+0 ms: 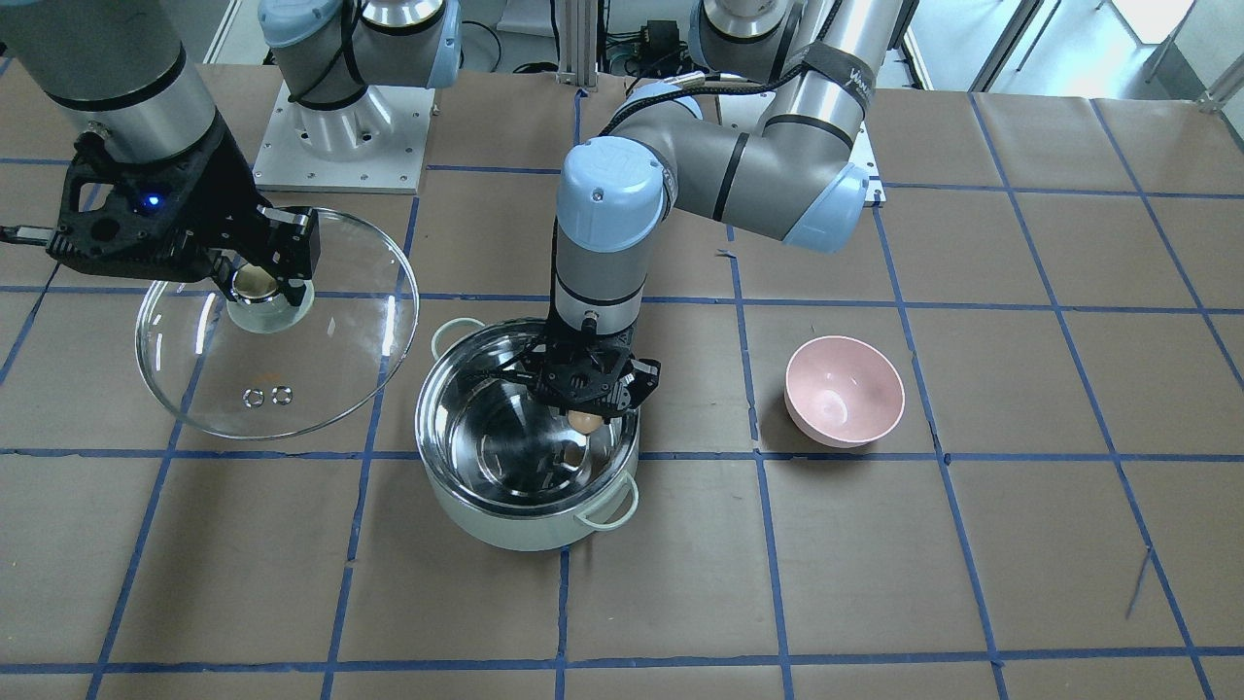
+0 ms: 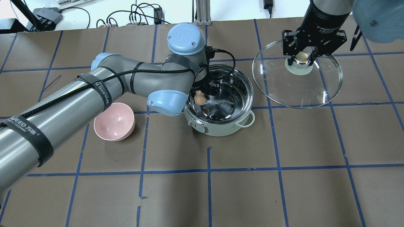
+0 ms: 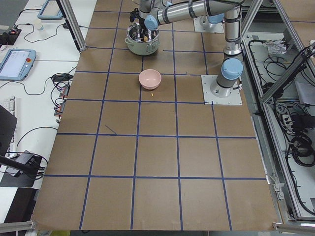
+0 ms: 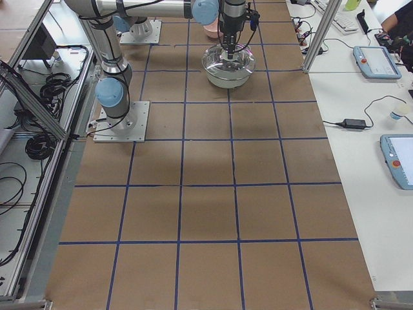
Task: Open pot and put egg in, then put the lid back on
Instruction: 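Lower the egg into the pot and open the left gripper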
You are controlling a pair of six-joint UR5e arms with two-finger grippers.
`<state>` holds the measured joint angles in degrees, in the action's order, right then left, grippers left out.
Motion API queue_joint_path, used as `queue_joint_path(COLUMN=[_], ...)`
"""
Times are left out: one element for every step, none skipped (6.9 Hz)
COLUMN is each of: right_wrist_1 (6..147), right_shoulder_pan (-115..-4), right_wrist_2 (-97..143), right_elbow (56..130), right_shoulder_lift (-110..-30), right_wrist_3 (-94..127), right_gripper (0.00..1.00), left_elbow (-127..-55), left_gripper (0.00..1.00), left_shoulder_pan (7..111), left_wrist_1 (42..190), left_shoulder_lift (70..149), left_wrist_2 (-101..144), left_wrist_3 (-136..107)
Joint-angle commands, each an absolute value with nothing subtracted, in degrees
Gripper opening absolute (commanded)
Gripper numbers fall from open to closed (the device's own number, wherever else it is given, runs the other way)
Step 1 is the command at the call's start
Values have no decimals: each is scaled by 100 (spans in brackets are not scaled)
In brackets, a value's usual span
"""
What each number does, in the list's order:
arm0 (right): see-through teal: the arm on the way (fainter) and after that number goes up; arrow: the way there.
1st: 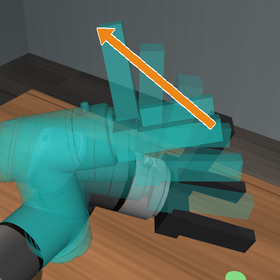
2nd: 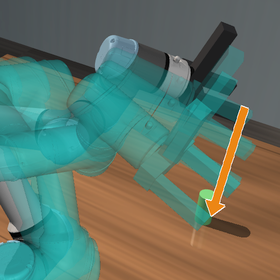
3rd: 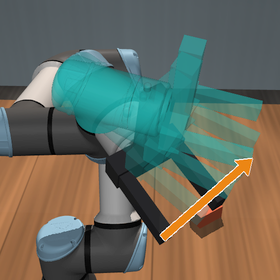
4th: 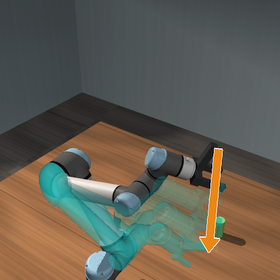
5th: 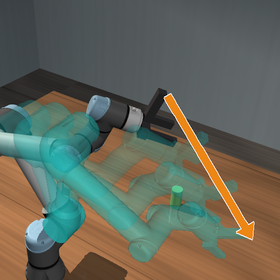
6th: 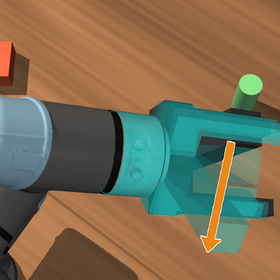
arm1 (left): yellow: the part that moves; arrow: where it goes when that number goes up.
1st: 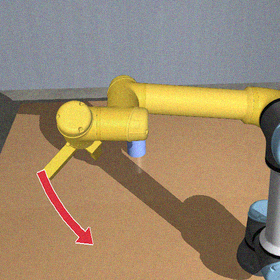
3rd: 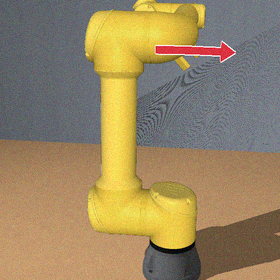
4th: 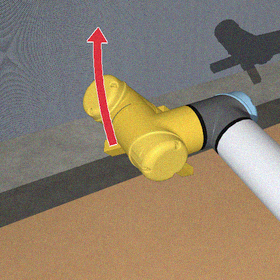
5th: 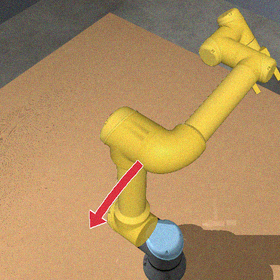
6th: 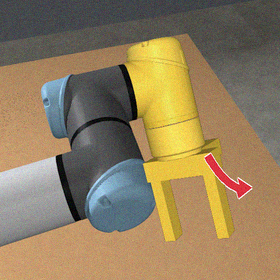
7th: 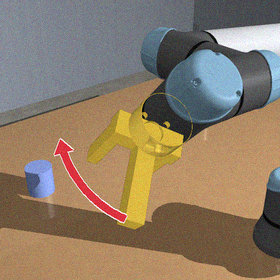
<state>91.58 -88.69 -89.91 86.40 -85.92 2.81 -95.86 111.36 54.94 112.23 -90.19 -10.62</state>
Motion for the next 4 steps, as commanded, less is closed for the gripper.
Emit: queue_joint_path(right_wrist_1=[9158,9158,9167,9176], right_shoulder_pan=[-8859,-8859,-8868,-8903], right_wrist_2=[-8991,-8991,-8974,-8930], right_elbow=[8648,8640,8640,8640], right_shoulder_lift=[-8596,-8613,-8613,-8605], right_wrist_3=[255,177,176,184], right_gripper=[12,12,12,12], left_elbow=[-9668,-9598,-9554,-9493], left_gripper=[57,64,67,69], left_shoulder_pan=[11136,11136,11127,11101], left_wrist_1=[5476,5467,5475,5502], left_shoulder_lift=[11232,11172,11049,10935], left_wrist_2=[-9026,-9018,-9026,-9026], left_wrist_3=[-1055,-985,-984,-984])
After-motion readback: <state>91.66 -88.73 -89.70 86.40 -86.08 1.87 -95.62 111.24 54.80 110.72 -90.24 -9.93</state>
